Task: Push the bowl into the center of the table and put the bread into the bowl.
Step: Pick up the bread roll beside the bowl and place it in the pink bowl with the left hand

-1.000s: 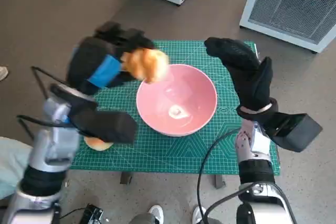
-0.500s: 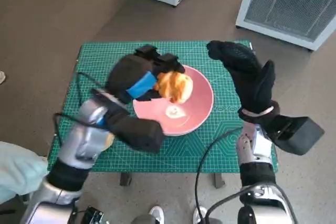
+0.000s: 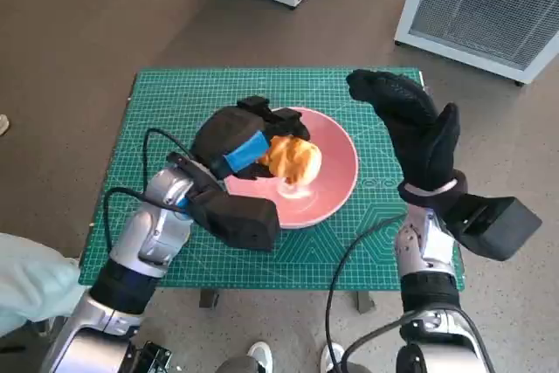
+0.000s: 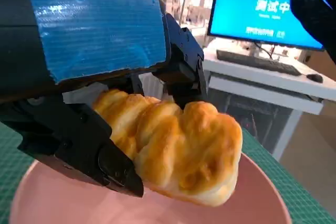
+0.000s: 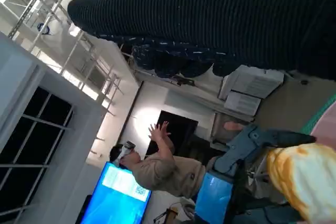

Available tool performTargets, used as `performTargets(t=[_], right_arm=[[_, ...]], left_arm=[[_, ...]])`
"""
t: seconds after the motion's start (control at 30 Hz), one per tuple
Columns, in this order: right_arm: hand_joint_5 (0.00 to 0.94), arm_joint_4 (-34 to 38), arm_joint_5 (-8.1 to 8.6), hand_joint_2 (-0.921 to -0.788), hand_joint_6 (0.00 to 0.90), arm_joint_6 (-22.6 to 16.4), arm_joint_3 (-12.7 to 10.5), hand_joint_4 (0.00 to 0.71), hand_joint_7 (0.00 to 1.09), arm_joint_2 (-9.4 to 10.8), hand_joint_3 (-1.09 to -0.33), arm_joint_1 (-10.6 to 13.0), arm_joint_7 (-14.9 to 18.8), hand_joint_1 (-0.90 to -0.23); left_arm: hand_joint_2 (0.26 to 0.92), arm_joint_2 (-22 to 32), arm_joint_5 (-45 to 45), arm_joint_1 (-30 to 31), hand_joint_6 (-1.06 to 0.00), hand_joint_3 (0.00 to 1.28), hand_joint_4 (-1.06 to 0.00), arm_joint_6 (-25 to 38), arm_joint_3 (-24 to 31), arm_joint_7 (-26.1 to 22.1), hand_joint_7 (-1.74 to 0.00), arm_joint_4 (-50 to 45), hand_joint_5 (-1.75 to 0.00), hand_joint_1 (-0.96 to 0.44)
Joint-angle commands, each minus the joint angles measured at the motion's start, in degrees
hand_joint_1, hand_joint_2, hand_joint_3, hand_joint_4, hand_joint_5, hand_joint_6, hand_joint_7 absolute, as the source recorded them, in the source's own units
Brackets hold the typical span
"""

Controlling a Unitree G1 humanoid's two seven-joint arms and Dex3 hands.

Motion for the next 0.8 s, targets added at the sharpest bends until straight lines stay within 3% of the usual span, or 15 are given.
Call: performTargets(t=[0.03,0.17,0.37,0.63,0.8], right_arm=[[0.002,-0.06,-0.38,-0.921,-0.001,0.72,0.14,0.211,0.62,-0.01,-0.732,1.79,-0.72,-0.698],[0.002,0.22,-0.55,-0.921,-0.001,0.51,0.17,0.211,0.62,0.01,-0.732,1.67,-0.91,-0.697],[0.002,0.23,-0.75,-0.921,-0.001,0.25,0.35,0.212,0.62,0.16,-0.733,1.72,-1.17,-0.697],[0.002,0.33,-0.76,-0.921,-0.001,0.08,0.47,0.212,0.62,0.40,-0.732,1.77,-0.99,-0.702],[0.002,0.07,-0.82,-0.921,-0.001,0.13,0.61,0.212,0.62,0.53,-0.733,1.89,-0.99,-0.702]], left_arm=[[0.780,0.78,-1.66,0.51,-0.35,0.01,-0.17,3.18,0.32,-6.05,-0.13,-3.35,-0.07,0.00],[0.757,1.81,-4.29,0.99,-0.29,0.00,-0.05,6.15,1.82,-11.61,-0.03,-6.79,-0.01,-0.06],[0.749,3.26,-8.67,1.43,-0.23,0.00,0.00,12.36,4.86,-18.95,0.00,-12.68,0.00,-0.09],[0.743,6.07,-16.26,4.83,-0.22,0.00,0.00,15.43,12.09,-22.62,0.00,-22.39,0.00,-0.08],[0.743,8.38,-23.13,9.58,-0.23,0.00,0.00,15.60,19.80,-23.60,0.00,-28.11,0.00,-0.06]])
